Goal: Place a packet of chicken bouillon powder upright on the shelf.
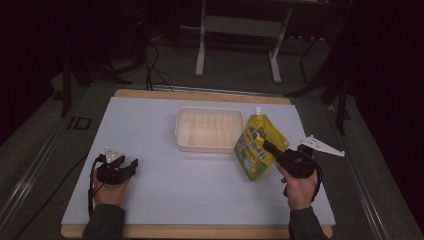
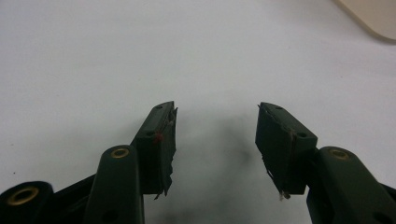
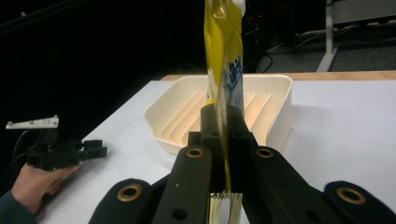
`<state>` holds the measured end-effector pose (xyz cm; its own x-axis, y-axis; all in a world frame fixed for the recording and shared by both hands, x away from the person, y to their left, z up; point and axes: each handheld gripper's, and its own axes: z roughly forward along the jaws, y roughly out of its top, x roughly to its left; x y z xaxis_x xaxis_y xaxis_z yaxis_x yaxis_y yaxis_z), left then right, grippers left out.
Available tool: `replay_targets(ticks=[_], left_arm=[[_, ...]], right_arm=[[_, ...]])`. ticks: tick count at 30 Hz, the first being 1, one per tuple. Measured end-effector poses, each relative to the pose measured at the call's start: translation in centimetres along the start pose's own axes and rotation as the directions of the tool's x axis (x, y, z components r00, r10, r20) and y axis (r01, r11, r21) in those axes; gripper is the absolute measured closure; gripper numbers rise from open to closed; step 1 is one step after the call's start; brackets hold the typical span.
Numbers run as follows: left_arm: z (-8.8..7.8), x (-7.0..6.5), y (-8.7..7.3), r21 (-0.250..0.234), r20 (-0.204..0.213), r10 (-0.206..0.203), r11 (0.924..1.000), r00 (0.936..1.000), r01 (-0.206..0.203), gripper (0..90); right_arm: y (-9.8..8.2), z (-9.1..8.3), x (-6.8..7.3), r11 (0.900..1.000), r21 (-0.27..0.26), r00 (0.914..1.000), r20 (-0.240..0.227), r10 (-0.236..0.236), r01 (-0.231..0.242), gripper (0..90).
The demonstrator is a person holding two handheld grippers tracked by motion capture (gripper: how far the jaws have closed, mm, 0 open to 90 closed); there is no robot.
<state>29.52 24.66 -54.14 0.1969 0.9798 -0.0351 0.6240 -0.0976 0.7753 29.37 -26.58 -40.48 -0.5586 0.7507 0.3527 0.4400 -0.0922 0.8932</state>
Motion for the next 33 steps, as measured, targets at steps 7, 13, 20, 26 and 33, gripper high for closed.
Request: replay_targets(ticks=[7, 13, 20, 26, 33], left_arm=[[0.0, 0.0, 0.0, -0.001, 0.001, -0.004, 1.0, 1.0, 0.004, 47.2], [0.0, 0.0, 0.0, -0.001, 0.001, -0.004, 1.0, 1.0, 0.004, 47.2], [0.0, 0.0, 0.0, -0.001, 0.001, -0.004, 1.0, 1.0, 0.004, 47.2], [0.0, 0.0, 0.0, 0.0, 0.001, -0.004, 1.0, 1.0, 0.004, 47.2], [0.0, 0.1, 0.0, 0.001, 0.002, -0.004, 1.0, 1.0, 0.004, 47.1]], right_arm=[[0.2, 0.6, 0.1, 1.0, -0.013, 0.9999, 0.017, -0.005, 0.005, 90.0], [0.2, 1.1, 0.1, 1.0, -0.023, 0.9997, 0.026, -0.001, 0.001, 90.0], [0.4, 1.6, 0.1, 0.999, -0.035, 0.9996, 0.028, 0.008, -0.007, 90.0], [0.7, 2.1, 0.2, 0.999, -0.047, 0.9995, 0.029, 0.012, -0.01, 90.0], [0.9, 3.0, 0.3, 0.998, -0.057, 0.9991, 0.04, 0.009, -0.006, 90.0]])
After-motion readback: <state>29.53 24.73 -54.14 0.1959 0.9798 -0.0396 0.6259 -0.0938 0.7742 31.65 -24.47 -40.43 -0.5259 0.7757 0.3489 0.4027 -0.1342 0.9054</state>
